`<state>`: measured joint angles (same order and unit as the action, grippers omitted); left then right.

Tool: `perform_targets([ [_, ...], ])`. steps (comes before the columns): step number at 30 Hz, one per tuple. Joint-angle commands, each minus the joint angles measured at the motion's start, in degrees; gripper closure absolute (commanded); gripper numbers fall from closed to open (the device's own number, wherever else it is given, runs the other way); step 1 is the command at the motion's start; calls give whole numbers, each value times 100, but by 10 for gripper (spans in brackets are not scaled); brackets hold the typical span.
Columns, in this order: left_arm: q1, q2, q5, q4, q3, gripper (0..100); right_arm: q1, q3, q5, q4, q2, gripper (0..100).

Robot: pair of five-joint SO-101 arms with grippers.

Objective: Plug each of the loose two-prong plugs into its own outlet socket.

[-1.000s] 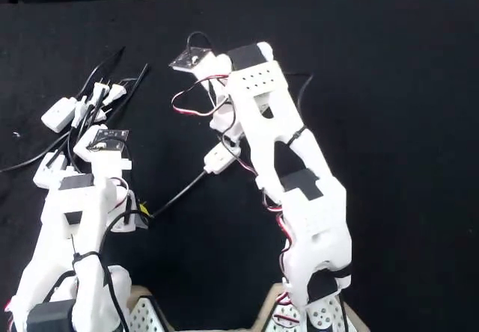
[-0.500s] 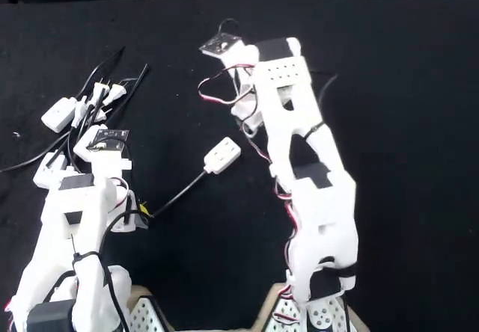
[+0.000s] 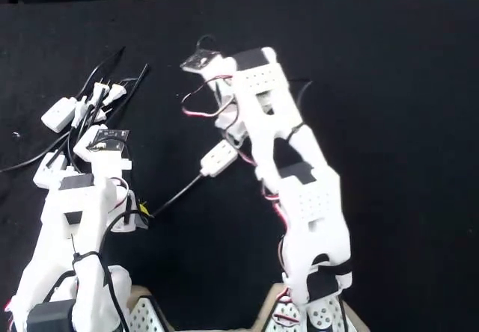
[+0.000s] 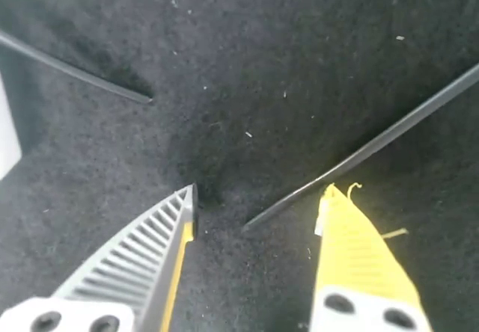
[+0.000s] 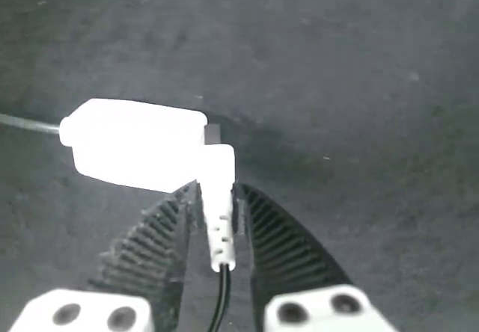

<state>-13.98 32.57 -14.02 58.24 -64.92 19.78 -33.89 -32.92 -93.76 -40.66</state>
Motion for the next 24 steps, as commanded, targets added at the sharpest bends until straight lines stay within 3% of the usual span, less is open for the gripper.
perform_targets([
  [1, 40, 158, 35, -35, 13, 734, 273, -110, -44, -185, 163, 988],
  [14, 40, 158, 35, -26, 13, 734, 264, 48, -35, -563, 813, 988],
  [24, 40, 149, 35, -26, 4, 734, 659, 848, -18, -659, 1490, 988],
])
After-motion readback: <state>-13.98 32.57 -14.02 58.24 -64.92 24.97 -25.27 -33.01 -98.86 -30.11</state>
